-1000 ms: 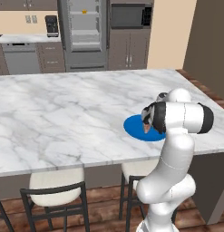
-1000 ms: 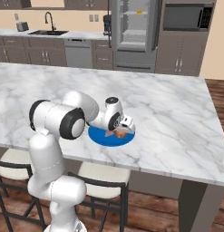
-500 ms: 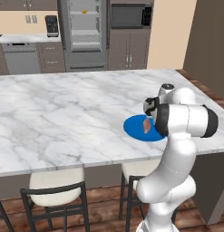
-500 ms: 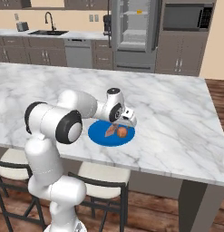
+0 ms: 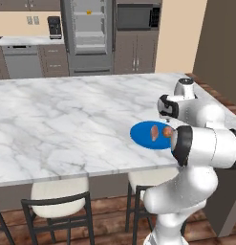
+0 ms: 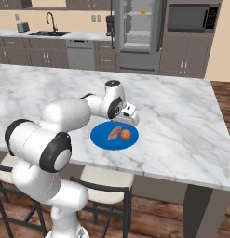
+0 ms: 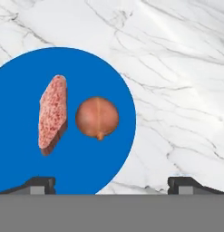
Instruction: Take the cheese, steak, and onion from the fridge and place them on the plate on the dining counter to create an appetizer plate.
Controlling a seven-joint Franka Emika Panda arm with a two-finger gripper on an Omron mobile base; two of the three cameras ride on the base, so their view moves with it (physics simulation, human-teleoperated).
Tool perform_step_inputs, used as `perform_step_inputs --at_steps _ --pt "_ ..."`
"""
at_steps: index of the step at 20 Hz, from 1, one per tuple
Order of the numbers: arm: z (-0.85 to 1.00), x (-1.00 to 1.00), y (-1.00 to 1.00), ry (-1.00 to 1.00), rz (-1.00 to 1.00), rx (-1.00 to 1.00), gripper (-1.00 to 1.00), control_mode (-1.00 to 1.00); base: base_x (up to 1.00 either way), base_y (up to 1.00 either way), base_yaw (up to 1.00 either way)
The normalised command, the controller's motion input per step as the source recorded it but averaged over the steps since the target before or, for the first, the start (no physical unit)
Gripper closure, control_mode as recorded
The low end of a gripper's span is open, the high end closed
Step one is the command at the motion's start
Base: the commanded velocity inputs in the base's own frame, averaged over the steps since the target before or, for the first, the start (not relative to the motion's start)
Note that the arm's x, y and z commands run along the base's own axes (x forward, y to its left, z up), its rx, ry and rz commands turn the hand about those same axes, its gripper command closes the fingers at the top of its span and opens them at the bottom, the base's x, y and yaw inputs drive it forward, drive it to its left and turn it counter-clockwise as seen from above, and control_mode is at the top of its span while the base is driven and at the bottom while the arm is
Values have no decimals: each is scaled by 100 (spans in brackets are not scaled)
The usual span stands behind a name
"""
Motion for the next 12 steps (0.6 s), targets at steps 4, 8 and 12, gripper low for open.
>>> perform_step_inputs --at_steps 4,8,12 --pt "58 -100 0 -28 0 0 -100 -100 0 0 0" --pt "70 -100 11 -20 0 -3 -100 -100 0 0 0" --pt "58 -98 30 -14 0 -7 -100 -100 0 0 0"
